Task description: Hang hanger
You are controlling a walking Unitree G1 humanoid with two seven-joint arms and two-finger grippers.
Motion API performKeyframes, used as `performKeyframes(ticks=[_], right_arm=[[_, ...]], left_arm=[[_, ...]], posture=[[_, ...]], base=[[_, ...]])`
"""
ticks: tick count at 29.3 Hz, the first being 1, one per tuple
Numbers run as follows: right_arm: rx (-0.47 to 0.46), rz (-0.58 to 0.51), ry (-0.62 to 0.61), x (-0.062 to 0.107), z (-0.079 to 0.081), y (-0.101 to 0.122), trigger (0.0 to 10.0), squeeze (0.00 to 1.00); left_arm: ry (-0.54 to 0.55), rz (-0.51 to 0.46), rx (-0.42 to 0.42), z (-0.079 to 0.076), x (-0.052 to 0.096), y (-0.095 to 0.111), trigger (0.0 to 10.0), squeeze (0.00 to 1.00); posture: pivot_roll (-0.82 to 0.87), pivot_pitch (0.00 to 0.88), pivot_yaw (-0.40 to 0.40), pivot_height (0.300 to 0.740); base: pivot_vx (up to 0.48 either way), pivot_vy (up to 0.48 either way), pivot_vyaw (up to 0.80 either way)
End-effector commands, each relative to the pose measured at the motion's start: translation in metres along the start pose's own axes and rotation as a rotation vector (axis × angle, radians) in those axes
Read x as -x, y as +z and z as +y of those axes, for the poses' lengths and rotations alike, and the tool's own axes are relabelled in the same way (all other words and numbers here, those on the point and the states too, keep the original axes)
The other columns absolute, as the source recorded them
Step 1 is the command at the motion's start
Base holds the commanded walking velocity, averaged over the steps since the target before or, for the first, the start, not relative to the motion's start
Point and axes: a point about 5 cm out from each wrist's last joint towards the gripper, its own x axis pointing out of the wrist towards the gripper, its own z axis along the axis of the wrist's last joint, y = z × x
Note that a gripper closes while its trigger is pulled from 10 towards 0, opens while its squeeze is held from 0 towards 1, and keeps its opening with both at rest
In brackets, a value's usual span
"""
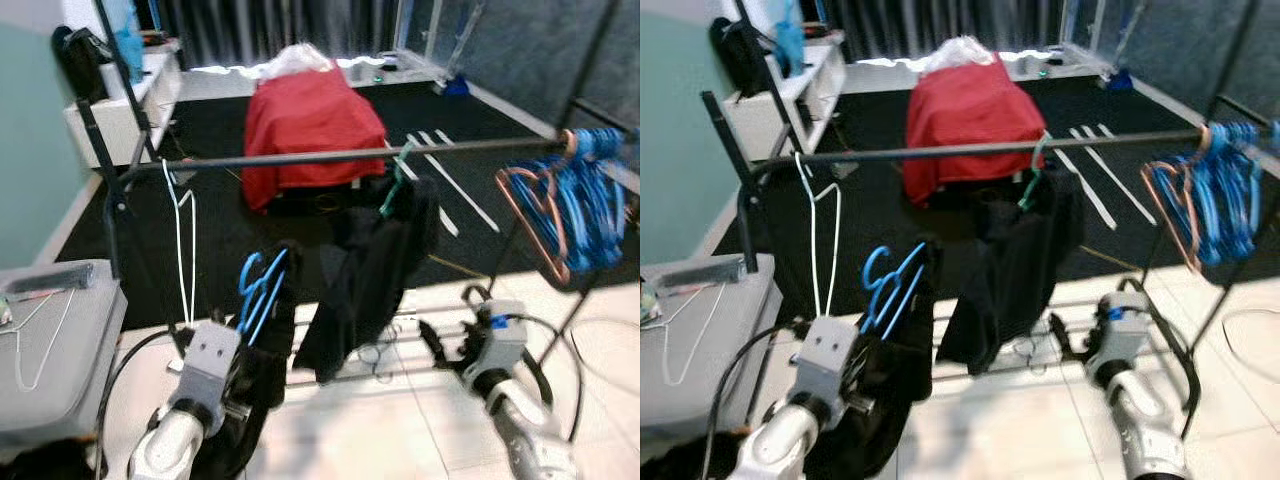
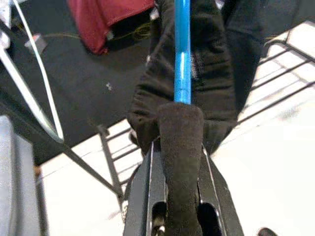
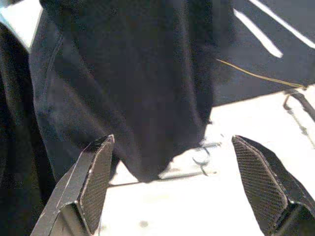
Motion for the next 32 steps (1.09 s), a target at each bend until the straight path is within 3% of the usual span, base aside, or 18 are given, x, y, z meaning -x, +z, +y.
performKeyframes(ticks=[1, 5, 7, 11, 14, 15, 16, 18, 20, 22, 26, 27, 29, 30, 32], right_arm=[[-0.009, 0.001, 0.020, -0.002, 0.005, 0.000, 10.0, 0.00], [0.004, 0.001, 0.088, -0.002, 0.010, 0.001, 10.0, 0.00], [-0.083, -0.084, 0.221, 0.004, 0.022, 0.016, 10.0, 0.00], [-0.183, -0.173, 0.299, 0.006, 0.033, 0.034, 10.0, 0.00], [-0.249, -0.233, 0.367, 0.004, 0.047, 0.050, 10.0, 0.00], [-0.220, -0.219, 0.444, 0.002, 0.064, 0.053, 10.0, 0.00], [-0.220, -0.219, 0.444, 0.002, 0.064, 0.053, 10.0, 0.00], [-0.176, -0.193, 0.531, 0.002, 0.081, 0.053, 10.0, 0.00], [-0.149, -0.197, 0.639, 0.002, 0.108, 0.057, 10.0, 0.00], [-0.197, -0.270, 0.698, 0.002, 0.123, 0.075, 10.0, 0.00], [-0.172, -0.322, 0.642, -0.004, 0.123, 0.093, 10.0, 0.00], [-0.124, -0.339, 0.533, -0.012, 0.116, 0.100, 10.0, 0.00], [-0.113, -0.344, 0.505, -0.015, 0.114, 0.102, 10.0, 0.00], [-0.033, -0.370, 0.433, -0.017, 0.112, 0.110, 10.0, 0.00], [0.032, -0.388, 0.387, -0.019, 0.113, 0.115, 10.0, 0.00]], left_arm=[[-0.018, -0.049, -0.009, 0.000, 0.001, 0.010, 10.0, 0.00], [-0.078, -0.081, -0.019, -0.002, 0.000, 0.017, 10.0, 0.00], [-0.033, -0.126, -0.064, 0.026, -0.010, 0.033, 10.0, 0.00], [-0.023, -0.161, -0.078, 0.040, -0.014, 0.046, 10.0, 0.00], [-0.072, -0.204, -0.067, 0.038, -0.017, 0.057, 10.0, 0.00], [-0.104, -0.238, -0.055, 0.033, -0.021, 0.065, 10.0, 0.00], [-0.104, -0.238, -0.055, 0.033, -0.021, 0.065, 10.0, 0.00], [-0.137, -0.272, -0.042, 0.029, -0.025, 0.073, 10.0, 0.00], [-0.172, -0.308, -0.028, 0.016, -0.033, 0.080, 10.0, 0.00], [-0.196, -0.328, -0.014, 0.006, -0.040, 0.085, 10.0, 0.00], [-0.225, -0.344, 0.001, -0.003, -0.041, 0.089, 10.0, 0.00], [-0.256, -0.351, 0.012, -0.008, -0.041, 0.091, 10.0, 0.00], [-0.264, -0.352, 0.015, -0.010, -0.040, 0.091, 10.0, 0.00], [-0.277, -0.348, 0.022, -0.013, -0.039, 0.089, 10.0, 0.00], [-0.282, -0.342, 0.025, -0.015, -0.037, 0.087, 10.0, 0.00]], posture=[[-0.15, 0.000, 0.006, 0.740], [-0.15, 0.000, 0.005, 0.740], [-0.13, 0.000, 0.010, 0.740], [-0.13, 0.000, 0.015, 0.740], [-0.14, 0.000, 0.023, 0.740], [-0.15, 0.000, 0.030, 0.740], [-0.15, 0.000, 0.030, 0.740], [-0.15, 0.000, 0.030, 0.740], [-0.16, 0.000, 0.038, 0.740], [-0.16, 0.000, 0.041, 0.740], [-0.17, 0.000, 0.042, 0.740], [-0.16, 0.000, 0.042, 0.740], [-0.16, 0.000, 0.042, 0.740], [-0.16, 0.000, 0.041, 0.740], [-0.15, 0.000, 0.037, 0.740]], base=[[-0.480, 0.000, 0.00], [-0.480, 0.000, 0.00], [-0.480, 0.000, 0.00], [-0.469, 0.000, 0.00], [-0.155, 0.000, 0.00], [0.000, 0.000, 0.00], [0.000, 0.000, 0.00], [0.000, 0.000, 0.00], [0.000, 0.000, 0.00], [0.000, 0.000, 0.00], [0.000, 0.000, 0.00], [0.000, 0.000, 0.00], [0.000, 0.000, 0.00], [0.000, 0.000, 0.00], [0.000, 0.000, 0.00]])
